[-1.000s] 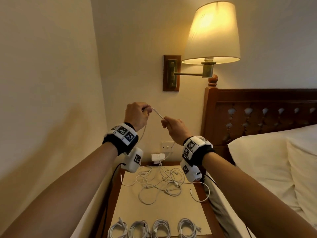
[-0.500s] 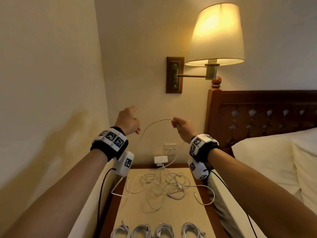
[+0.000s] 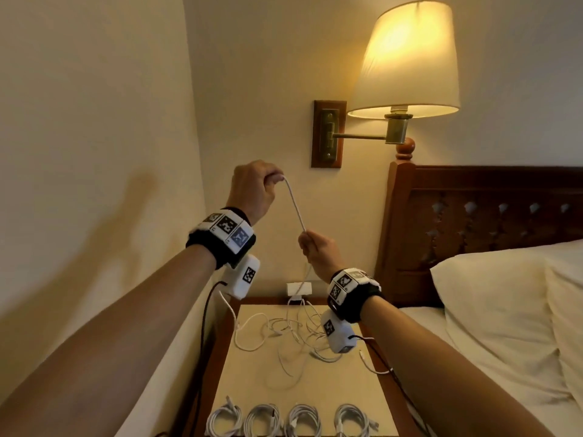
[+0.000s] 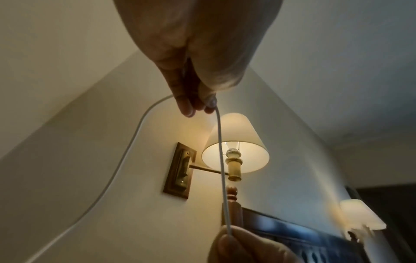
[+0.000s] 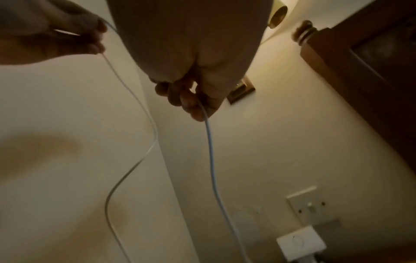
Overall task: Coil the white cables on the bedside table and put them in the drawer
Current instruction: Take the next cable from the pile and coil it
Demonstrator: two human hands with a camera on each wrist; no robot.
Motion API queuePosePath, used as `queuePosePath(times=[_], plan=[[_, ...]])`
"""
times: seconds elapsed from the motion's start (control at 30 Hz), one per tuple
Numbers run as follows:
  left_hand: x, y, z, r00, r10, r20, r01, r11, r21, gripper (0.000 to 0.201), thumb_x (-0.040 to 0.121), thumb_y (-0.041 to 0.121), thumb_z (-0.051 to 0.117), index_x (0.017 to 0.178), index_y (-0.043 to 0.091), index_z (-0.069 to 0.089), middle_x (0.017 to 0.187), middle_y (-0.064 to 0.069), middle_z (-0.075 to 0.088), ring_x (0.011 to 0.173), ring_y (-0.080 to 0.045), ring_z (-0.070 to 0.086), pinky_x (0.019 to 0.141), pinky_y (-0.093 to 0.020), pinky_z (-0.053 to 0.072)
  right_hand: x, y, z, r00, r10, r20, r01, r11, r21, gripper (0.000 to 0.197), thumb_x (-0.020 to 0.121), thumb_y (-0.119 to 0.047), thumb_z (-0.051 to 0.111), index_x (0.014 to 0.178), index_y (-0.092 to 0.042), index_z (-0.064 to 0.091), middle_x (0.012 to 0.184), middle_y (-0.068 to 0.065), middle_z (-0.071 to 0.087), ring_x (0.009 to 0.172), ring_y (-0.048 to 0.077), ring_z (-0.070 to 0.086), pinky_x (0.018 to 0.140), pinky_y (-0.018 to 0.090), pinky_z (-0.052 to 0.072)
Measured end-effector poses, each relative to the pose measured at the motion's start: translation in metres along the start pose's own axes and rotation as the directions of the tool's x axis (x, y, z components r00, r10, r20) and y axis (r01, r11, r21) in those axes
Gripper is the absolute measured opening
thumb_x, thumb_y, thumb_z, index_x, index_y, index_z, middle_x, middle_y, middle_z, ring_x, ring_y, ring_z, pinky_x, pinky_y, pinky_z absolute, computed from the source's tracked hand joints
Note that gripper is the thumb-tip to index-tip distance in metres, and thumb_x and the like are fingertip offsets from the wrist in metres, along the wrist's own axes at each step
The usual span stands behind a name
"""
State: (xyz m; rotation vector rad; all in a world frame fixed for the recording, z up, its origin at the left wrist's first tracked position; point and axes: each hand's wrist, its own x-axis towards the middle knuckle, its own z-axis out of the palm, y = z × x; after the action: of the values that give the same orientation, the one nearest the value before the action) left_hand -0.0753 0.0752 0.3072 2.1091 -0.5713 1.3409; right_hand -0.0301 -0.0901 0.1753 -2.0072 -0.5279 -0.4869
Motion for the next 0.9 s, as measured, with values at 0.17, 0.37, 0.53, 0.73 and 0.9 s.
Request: queuePosePath(times=[0.17, 0.37, 0.53, 0.73, 0.9], plan=[[0.031, -0.016, -0.040, 0.962, -0.176, -0.207, 0.167, 0.984, -0.059, 0.019, 0.092, 0.018, 0.060, 0.091, 0.007, 0.075, 0.072, 0.000, 0.065, 0.067, -0.015, 0.058, 0.068, -0.020, 0.045, -0.006, 0.029, 0.030, 0.975, 0.175, 0.134, -0.169, 0.984, -0.060, 0.042, 0.100, -0.009, 0.041, 0.062, -0.023, 0.055, 0.055, -0.006, 0.059, 0.061, 0.018, 0.055, 0.067, 0.030, 0.043], [0.003, -0.053, -0.046, 0.954, -0.243, -0.175, 0.237, 0.970, -0.054, 0.018, 0.093, 0.015, 0.059, 0.093, 0.006, 0.075, 0.076, -0.005, 0.070, 0.072, -0.018, 0.064, 0.075, -0.024, 0.052, 0.010, 0.035, 0.027, 0.890, 0.446, 0.091, -0.455, 0.859, 0.234, 0.033, 0.096, 0.000, 0.043, 0.068, -0.005, 0.058, 0.060, 0.010, 0.060, 0.036, 0.010, 0.052, 0.040, 0.020, 0.044], [-0.053, -0.098, -0.021, 0.912, -0.409, 0.010, 0.408, 0.910, 0.068, 0.016, 0.091, 0.015, 0.063, 0.090, 0.004, 0.075, 0.083, -0.015, 0.074, 0.083, -0.030, 0.070, 0.084, -0.039, 0.056, 0.050, 0.012, -0.012, 0.919, 0.393, -0.019, -0.346, 0.829, 0.439, 0.036, 0.102, 0.000, 0.038, 0.071, -0.003, 0.055, 0.073, 0.013, 0.060, 0.060, 0.023, 0.061, 0.052, 0.022, 0.057], [-0.061, -0.083, -0.003, 0.743, -0.586, 0.324, 0.543, 0.810, 0.219, 0.045, 0.092, 0.012, 0.058, 0.135, 0.006, 0.047, 0.115, -0.015, 0.067, 0.064, -0.025, 0.071, 0.058, -0.034, 0.059, 0.068, -0.003, -0.050, 0.963, 0.262, -0.067, -0.217, 0.897, 0.385, 0.025, 0.099, 0.001, 0.045, 0.081, 0.001, 0.061, 0.072, 0.013, 0.062, 0.063, 0.026, 0.061, 0.053, 0.021, 0.056], [-0.043, -0.008, 0.026, 0.890, -0.092, 0.447, 0.213, 0.950, -0.229, 0.065, 0.095, -0.003, 0.050, 0.150, 0.024, 0.029, 0.153, 0.003, 0.032, 0.083, -0.010, 0.069, 0.054, -0.020, 0.056, 0.047, -0.025, -0.053, 0.996, -0.046, 0.082, 0.052, 0.997, -0.064, 0.025, 0.099, -0.005, 0.050, 0.084, 0.001, 0.068, 0.071, 0.009, 0.065, 0.056, 0.007, 0.055, 0.053, 0.011, 0.041]])
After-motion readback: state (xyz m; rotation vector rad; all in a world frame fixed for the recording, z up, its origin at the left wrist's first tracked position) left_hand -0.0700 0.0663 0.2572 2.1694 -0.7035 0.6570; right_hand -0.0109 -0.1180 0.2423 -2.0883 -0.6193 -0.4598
